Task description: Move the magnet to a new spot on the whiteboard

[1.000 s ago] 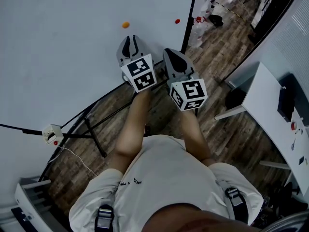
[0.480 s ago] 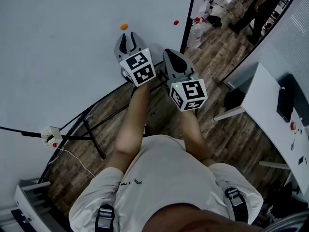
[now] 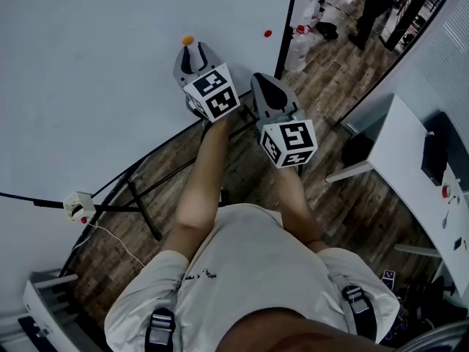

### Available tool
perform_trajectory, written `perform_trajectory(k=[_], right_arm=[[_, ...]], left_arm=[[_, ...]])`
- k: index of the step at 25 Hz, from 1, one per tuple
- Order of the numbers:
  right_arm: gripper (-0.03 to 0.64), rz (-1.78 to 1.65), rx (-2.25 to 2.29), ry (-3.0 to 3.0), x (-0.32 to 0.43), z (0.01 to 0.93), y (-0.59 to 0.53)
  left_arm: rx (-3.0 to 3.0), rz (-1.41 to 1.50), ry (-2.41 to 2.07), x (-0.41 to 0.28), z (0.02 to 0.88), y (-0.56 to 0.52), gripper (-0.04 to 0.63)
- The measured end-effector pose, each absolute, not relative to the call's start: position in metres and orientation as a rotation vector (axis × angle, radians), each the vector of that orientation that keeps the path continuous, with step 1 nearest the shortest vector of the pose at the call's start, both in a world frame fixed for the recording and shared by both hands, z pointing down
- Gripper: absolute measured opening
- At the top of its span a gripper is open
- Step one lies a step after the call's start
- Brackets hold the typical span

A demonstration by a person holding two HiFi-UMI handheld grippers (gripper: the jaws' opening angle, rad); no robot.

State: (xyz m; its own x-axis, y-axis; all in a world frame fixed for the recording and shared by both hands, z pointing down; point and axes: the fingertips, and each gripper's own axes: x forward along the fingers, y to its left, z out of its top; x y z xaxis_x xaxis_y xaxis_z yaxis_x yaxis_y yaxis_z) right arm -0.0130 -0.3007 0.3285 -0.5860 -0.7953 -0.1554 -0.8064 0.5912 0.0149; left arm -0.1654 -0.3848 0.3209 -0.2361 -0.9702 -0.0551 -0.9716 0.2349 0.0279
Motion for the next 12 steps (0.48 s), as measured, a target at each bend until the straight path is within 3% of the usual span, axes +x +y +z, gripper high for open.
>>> perform_trajectory(k=[12], right_arm=[[0.014,0.134,-1.363,2.678,-0.009,0.328,-0.3]], left_arm=[[-1.802,0.076,2.583,-0.181,0.327,-0.395,0.132]])
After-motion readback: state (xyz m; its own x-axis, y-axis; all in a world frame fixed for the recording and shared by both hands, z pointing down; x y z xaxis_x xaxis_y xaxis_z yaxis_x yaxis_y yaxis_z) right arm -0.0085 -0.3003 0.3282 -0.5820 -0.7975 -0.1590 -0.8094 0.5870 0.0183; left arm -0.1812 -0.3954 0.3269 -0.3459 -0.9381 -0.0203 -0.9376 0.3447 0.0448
